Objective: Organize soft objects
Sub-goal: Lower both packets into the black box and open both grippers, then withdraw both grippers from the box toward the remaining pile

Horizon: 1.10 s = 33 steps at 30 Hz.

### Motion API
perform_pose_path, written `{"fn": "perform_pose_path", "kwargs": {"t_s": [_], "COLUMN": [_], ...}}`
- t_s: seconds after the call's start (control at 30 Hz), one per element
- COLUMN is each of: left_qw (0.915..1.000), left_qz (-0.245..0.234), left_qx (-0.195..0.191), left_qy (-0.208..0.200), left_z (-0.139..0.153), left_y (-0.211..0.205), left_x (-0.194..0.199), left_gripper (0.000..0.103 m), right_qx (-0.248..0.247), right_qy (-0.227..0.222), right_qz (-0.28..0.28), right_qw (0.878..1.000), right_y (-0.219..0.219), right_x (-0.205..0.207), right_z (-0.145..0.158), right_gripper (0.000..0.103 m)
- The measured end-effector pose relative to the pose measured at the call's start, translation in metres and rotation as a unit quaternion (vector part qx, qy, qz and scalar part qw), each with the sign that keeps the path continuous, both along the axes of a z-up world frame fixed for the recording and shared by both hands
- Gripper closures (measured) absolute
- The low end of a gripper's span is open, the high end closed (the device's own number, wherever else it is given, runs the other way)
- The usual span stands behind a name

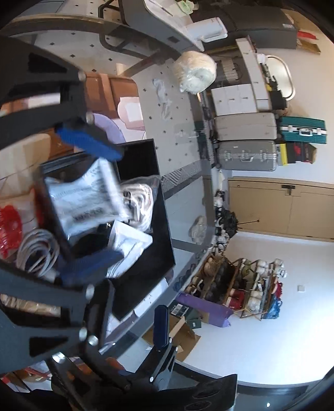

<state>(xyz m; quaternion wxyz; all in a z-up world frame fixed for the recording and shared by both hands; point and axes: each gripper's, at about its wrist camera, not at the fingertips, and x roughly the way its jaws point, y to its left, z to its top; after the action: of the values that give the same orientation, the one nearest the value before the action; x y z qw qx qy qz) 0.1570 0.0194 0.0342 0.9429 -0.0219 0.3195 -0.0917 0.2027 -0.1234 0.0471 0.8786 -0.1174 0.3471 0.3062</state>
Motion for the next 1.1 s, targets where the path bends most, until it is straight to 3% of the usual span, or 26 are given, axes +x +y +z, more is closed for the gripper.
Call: {"fn": "perform_pose_path", "kwargs": {"t_s": [0.1, 0.2, 0.47, 0.7, 0.87, 1.1], "left_qw": [0.9994, 0.9987, 0.9982, 0.9975, 0.9974, 0.9975], "left_qz": [0.029, 0.043, 0.048, 0.062, 0.069, 0.07], "left_qx": [0.01, -0.005, 0.007, 0.015, -0.001, 0.0], "left_qy": [-0.019, -0.029, -0.034, -0.03, -0.023, -0.005], "left_z": [0.007, 0.012, 0.009, -0.001, -0.015, -0.036], "left_y": [0.002, 0.007, 0.007, 0.009, 0.011, 0.007], "left_x": [-0.016, -0.032, -0.067, -0.092, -0.103, -0.105], "left_gripper": [0.0, 0.0, 0.0, 0.0, 0.0, 0.0], "right_qx": [0.013, 0.018, 0.039, 0.044, 0.045, 0.02], "right_qy": [-0.006, -0.016, -0.032, -0.008, -0.005, 0.004], "right_qz": [-0.005, -0.016, -0.043, -0.052, -0.047, -0.038], "right_qw": [1.0, 1.0, 0.998, 0.998, 0.998, 0.999], "right_y": [-0.013, -0.025, -0.051, -0.062, -0.066, -0.067], "right_x": [-0.014, -0.03, -0.065, -0.085, -0.098, -0.1], "right_z": [0.007, 0.013, 0.023, 0.009, -0.002, -0.018], "right_gripper": [0.0, 0.0, 0.0, 0.0, 0.0, 0.0]}}
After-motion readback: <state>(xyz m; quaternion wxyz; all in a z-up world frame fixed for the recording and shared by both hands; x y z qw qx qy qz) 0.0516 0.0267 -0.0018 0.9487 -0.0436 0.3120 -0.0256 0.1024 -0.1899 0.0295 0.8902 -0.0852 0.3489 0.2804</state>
